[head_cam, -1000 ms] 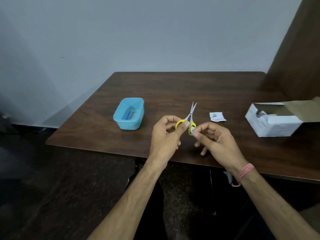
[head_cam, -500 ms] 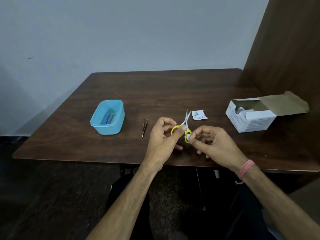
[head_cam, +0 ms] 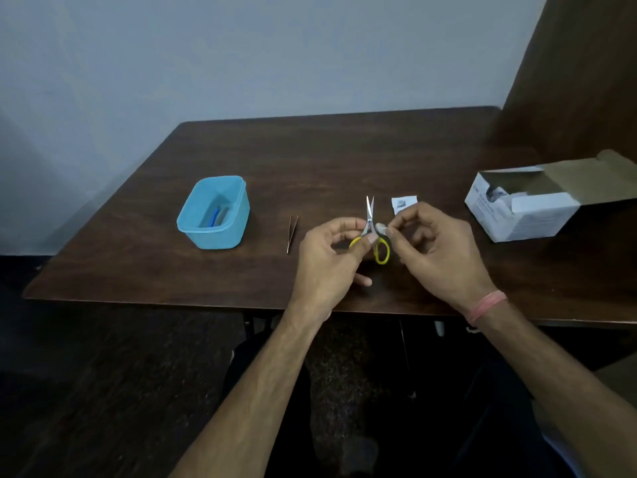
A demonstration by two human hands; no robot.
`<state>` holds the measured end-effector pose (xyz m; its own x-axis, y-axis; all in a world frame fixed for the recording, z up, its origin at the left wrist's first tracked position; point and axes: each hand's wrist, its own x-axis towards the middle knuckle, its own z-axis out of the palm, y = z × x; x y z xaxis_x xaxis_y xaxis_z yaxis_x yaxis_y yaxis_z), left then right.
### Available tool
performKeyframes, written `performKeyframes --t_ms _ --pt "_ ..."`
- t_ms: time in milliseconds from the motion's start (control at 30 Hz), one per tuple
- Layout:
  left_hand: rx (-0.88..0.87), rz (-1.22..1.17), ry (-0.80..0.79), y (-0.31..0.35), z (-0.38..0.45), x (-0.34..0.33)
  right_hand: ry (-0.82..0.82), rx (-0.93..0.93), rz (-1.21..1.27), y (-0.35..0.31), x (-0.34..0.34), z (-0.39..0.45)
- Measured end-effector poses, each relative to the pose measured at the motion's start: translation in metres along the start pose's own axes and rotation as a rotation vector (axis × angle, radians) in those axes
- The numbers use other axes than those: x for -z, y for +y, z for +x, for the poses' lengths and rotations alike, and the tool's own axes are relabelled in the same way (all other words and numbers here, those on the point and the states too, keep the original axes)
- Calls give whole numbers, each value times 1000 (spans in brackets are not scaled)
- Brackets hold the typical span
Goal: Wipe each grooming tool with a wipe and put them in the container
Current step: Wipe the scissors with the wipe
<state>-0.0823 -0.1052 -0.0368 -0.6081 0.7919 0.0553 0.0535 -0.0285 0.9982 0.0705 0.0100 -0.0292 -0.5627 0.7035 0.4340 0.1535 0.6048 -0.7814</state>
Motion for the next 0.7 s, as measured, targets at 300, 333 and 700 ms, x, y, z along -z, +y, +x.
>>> performKeyframes --t_ms 300,333,700 --pt "-20 21 -27 -2 -1 -2 72 129 -106 5 -5 -2" --pt "-24 18 -13 -2 -1 -2 101 153 -122 5 -4 -3" --pt "-54 24 5 -11 2 -3 19 250 -240 9 -10 -3"
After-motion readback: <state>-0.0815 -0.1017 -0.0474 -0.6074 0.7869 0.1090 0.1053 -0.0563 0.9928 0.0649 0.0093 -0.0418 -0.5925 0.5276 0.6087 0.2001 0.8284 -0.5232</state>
